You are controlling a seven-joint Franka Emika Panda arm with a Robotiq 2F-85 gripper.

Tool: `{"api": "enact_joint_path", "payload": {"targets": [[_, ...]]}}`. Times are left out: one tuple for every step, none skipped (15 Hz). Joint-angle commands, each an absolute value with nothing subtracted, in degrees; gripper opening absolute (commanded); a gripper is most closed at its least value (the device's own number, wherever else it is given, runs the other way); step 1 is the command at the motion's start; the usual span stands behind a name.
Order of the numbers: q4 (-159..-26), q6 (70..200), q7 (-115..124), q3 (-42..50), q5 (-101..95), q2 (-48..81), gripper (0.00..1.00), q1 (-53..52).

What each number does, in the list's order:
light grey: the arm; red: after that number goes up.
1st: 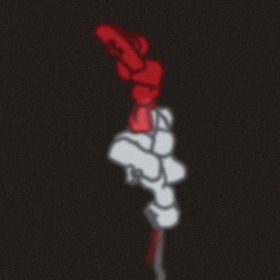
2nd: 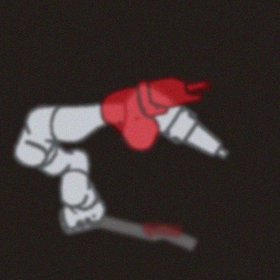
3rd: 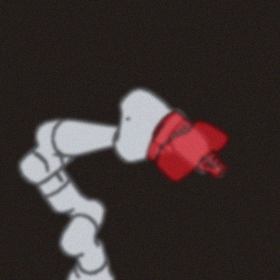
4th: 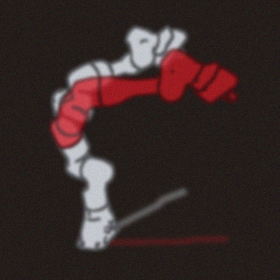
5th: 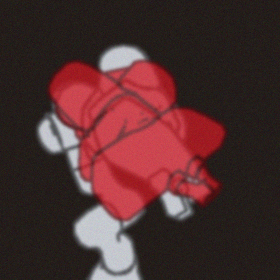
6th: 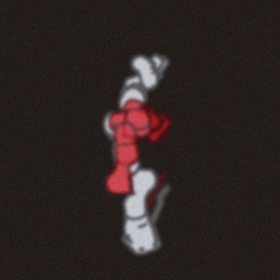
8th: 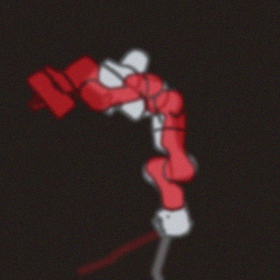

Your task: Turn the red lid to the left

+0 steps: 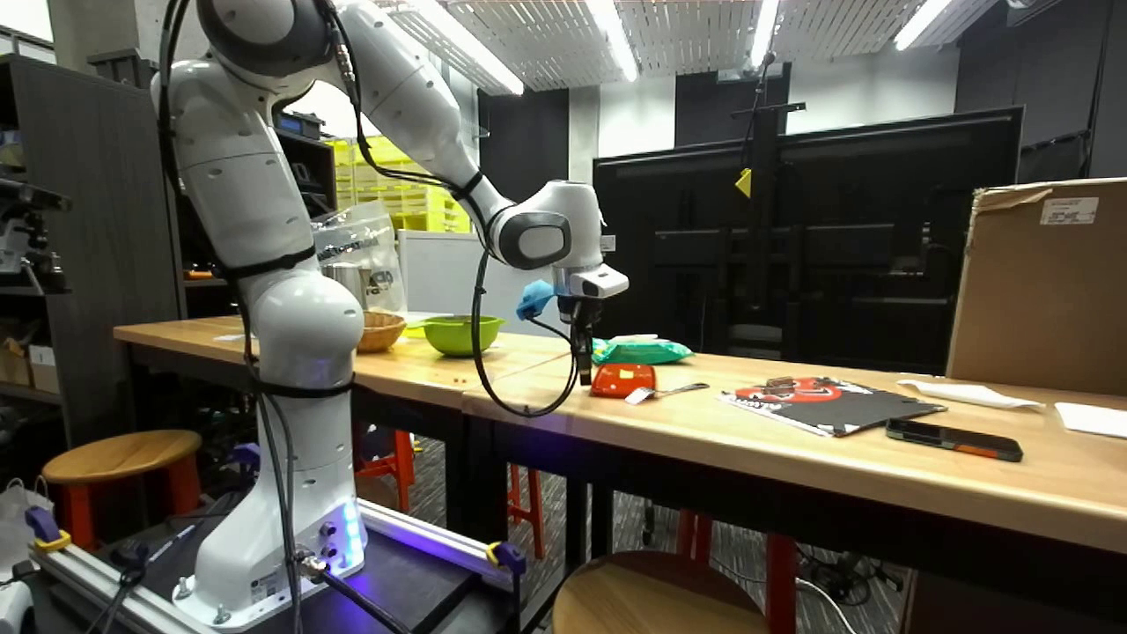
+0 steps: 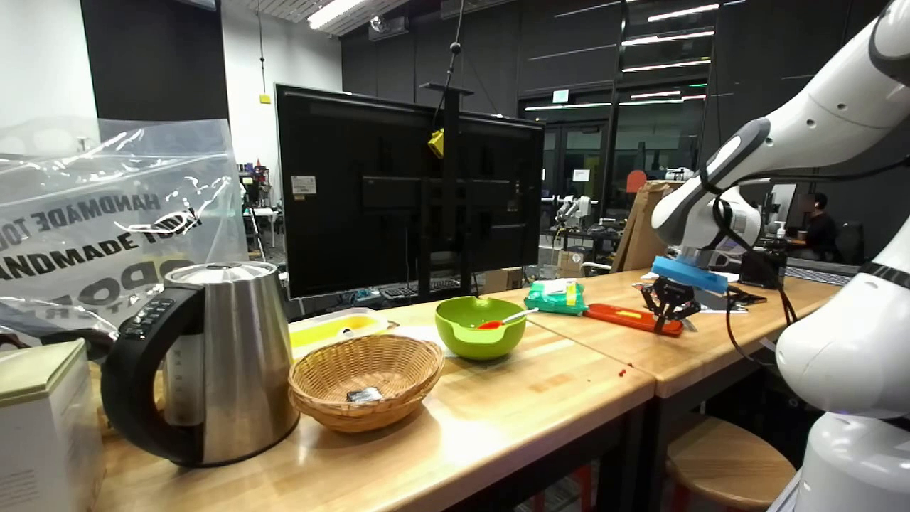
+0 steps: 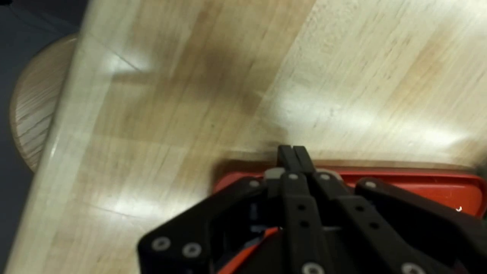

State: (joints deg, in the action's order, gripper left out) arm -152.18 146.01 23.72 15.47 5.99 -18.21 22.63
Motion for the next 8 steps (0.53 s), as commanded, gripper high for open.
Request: {"api": "enact_joint_path", "payload": {"targets": [[-149.02,146.52,22.09,16.23,7.39,-16.36,0.00,22.77],[-148.36,146.52,22.15,16.37,7.22,-16.13,0.00,22.85],[-147.59,146.55,22.06,16.57,7.23,-15.87,0.00,22.84],[-146.97,146.55,22.09,16.69,7.28,-15.69,0.00,22.81],[-146.88,146.81,22.25,16.55,7.00,-15.83,0.00,22.77],[-146.94,146.82,22.50,16.30,6.61,-16.17,0.00,22.80],[-147.34,146.89,22.97,15.90,6.13,-16.72,0.00,22.85],[-148.23,146.84,23.71,15.36,5.68,-17.59,0.00,22.93]]}}
